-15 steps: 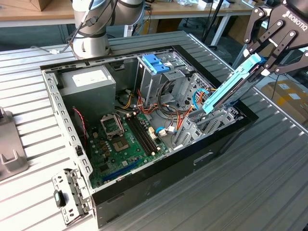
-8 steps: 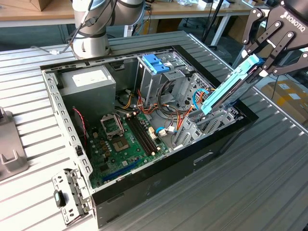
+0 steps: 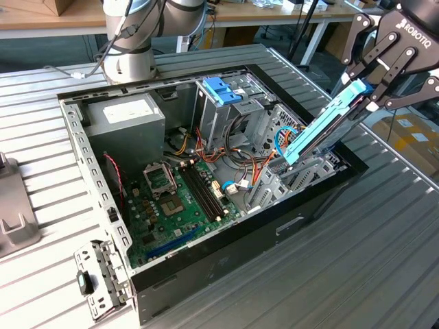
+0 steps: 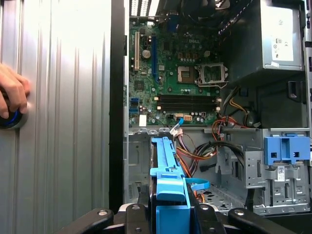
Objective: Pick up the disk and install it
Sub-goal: 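Insert the disk into the insertion slot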
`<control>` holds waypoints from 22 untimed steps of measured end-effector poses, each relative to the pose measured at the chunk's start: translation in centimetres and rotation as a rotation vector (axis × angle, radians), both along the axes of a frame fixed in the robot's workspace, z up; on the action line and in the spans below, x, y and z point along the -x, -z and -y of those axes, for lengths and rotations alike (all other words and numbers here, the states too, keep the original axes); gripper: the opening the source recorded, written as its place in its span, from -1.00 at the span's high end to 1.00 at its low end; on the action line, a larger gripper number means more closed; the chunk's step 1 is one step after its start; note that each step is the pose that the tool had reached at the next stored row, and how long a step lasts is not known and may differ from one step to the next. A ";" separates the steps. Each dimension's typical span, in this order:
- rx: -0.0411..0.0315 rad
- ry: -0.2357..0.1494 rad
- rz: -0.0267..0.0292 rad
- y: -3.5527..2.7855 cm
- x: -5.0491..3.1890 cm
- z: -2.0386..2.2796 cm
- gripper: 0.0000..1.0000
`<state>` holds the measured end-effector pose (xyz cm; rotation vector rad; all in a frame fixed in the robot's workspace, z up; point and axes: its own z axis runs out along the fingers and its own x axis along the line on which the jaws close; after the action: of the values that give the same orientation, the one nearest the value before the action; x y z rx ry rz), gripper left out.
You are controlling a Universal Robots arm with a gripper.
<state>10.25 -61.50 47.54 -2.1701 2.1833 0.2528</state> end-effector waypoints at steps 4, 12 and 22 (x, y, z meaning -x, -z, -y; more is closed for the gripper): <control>-0.0011 0.000 0.0000 0.10 0.11 0.00 0.25; -0.0039 0.000 0.0000 0.32 0.33 0.00 0.25; -0.0072 0.000 0.0000 0.60 0.50 0.00 0.25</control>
<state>9.75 -61.50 46.94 -2.1664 2.1789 0.2603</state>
